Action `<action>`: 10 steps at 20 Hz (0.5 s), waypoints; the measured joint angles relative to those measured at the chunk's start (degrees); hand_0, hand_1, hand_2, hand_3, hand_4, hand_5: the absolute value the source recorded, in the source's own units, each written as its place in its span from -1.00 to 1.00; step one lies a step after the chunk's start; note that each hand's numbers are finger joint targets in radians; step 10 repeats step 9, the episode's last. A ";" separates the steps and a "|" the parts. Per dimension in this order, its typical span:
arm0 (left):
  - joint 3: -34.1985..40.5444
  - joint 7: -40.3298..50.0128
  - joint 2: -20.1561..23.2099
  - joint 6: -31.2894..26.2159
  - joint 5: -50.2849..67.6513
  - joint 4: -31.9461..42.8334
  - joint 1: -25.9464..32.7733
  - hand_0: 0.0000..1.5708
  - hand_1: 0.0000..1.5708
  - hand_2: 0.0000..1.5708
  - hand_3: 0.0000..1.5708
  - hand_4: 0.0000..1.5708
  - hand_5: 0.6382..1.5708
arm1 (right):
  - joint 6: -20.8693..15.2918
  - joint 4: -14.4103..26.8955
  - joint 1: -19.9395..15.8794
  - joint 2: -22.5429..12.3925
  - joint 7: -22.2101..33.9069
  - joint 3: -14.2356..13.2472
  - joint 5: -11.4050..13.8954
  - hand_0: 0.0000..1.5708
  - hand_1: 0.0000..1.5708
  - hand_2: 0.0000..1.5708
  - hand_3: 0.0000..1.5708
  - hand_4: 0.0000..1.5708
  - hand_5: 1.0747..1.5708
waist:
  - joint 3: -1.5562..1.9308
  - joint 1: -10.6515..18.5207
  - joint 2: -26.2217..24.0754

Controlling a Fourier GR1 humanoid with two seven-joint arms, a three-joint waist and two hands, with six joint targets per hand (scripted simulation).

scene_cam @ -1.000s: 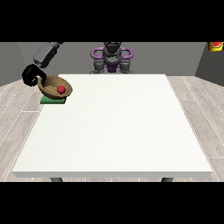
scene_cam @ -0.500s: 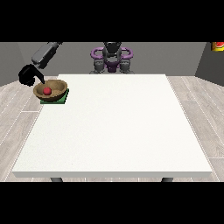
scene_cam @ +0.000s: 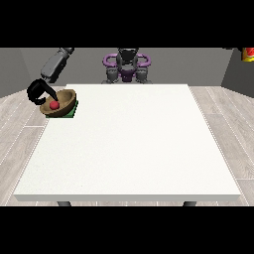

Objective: Pick the cup and pour the ball into the bowl, then pick the bowl and place it on the pad

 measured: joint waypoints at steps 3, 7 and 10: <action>-0.06 -0.84 0.40 -0.07 -0.26 0.36 0.23 -1.00 -1.00 -1.00 -1.00 0.54 1.00 | 1.79 0.17 0.23 -0.12 0.51 1.84 1.34 -1.00 -1.00 -1.00 -1.00 -1.00 0.34 | -0.05 0.06 -0.11; -1.80 1.76 -1.38 0.91 0.39 -2.14 0.14 -1.00 -1.00 -1.00 -1.00 0.52 1.00 | 3.18 1.68 -0.77 -1.15 2.61 3.24 2.66 -1.00 -1.00 -1.00 -1.00 -1.00 0.31 | 0.06 0.63 -2.55; -3.20 2.38 -3.32 2.49 -0.39 -3.17 0.73 -1.00 -1.00 -1.00 -1.00 0.52 1.00 | 3.88 1.55 -1.36 -1.85 4.74 4.21 3.42 -1.00 -1.00 -1.00 -1.00 -0.75 0.21 | 0.06 0.17 -4.80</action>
